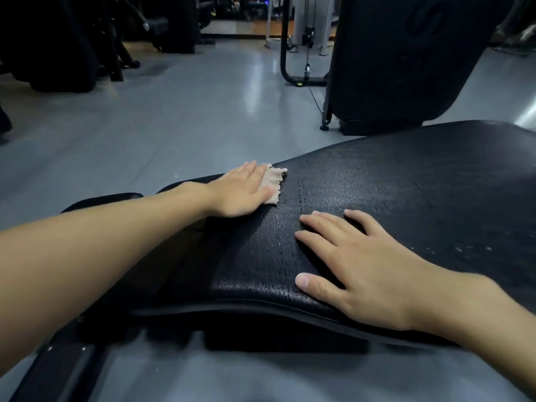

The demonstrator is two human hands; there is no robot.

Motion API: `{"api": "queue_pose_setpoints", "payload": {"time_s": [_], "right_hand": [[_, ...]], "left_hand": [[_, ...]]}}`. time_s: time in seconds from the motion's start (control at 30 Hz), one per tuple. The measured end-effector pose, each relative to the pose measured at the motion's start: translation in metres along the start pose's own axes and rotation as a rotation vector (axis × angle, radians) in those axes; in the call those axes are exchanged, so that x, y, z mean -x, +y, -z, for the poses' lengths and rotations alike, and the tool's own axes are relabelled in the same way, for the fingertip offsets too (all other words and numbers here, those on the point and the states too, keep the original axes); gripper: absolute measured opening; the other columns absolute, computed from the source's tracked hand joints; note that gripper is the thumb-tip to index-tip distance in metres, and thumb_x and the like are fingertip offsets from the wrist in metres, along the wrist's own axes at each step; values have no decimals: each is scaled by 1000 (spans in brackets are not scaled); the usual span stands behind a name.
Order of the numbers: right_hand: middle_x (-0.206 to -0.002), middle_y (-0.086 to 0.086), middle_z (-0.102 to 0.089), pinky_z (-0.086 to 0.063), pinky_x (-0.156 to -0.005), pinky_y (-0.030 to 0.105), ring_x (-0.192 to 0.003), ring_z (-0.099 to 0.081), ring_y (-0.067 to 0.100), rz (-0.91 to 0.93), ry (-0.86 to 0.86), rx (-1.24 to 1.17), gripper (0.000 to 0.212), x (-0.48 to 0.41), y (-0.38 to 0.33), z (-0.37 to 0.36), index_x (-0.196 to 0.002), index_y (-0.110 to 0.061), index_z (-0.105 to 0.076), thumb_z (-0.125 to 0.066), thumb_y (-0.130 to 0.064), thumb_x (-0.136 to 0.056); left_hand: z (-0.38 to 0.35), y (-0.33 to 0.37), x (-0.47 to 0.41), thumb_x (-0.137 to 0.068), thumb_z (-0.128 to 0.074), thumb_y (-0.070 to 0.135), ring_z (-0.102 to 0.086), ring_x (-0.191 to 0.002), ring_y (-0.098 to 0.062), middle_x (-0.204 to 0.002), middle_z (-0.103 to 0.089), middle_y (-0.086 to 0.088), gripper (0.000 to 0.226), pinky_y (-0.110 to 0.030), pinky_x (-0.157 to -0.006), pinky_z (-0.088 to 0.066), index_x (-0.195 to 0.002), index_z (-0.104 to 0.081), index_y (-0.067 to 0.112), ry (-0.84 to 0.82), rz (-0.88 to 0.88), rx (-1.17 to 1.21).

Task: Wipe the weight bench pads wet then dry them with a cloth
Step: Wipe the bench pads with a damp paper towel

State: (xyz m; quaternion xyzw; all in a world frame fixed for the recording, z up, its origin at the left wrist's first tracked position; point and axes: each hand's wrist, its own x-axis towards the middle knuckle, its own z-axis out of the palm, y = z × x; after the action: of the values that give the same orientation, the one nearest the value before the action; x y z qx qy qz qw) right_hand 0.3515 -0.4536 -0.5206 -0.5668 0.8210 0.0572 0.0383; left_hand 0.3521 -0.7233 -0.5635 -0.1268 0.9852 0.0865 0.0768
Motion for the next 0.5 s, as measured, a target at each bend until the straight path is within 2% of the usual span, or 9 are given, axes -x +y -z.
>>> {"api": "queue_pose_setpoints", "payload": {"time_s": [0.07,0.1,0.17,0.23,0.4,0.5], "right_hand": [[-159,-4,-28,-10,-120,47,-150,-13,12,-59,94,-32,82,-15,-4,3,-148,-26,-35,1,-67,-88],[-161,-4,-25,-8,-120,49,-151,-12,14,-89,108,-44,81,-24,-8,2,-151,-26,-32,1,-65,-88],[-166,-4,-6,1,-121,51,-152,2,13,-135,73,-35,85,-40,-13,-6,-157,-27,-14,7,-65,-85],[-166,-6,4,5,-121,51,-152,9,12,-178,27,8,85,-47,-14,-12,-158,-28,-5,9,-65,-83],[-166,-7,7,6,-121,50,-151,12,12,-214,-5,53,84,-46,-19,-11,-158,-28,-2,11,-65,-84],[-166,-6,8,6,-121,50,-152,12,13,-215,-12,79,86,-47,-19,-11,-158,-28,-1,13,-65,-82]], "left_hand": [[-2,-3,-4,-102,-15,52,11,-151,-18,-165,9,-10,69,-34,-122,5,-156,7,15,9,-8,2],[-4,-5,-4,-102,-15,52,11,-151,-19,-165,9,-10,69,-35,-122,5,-156,7,15,11,-17,0],[-6,-6,-4,-102,-15,52,11,-151,-20,-165,9,-11,70,-38,-123,5,-156,8,15,14,-48,-3],[-8,-6,0,-102,-15,52,11,-151,-21,-165,9,-12,70,-40,-123,4,-156,8,14,22,-91,-20],[-13,-8,44,-102,-13,51,18,-150,-16,-164,16,-6,69,-37,-122,9,-155,14,16,11,-205,-39],[-20,-9,78,-96,-4,59,21,-149,-15,-163,18,-5,75,-35,-121,11,-154,16,17,15,-223,-60]]}}
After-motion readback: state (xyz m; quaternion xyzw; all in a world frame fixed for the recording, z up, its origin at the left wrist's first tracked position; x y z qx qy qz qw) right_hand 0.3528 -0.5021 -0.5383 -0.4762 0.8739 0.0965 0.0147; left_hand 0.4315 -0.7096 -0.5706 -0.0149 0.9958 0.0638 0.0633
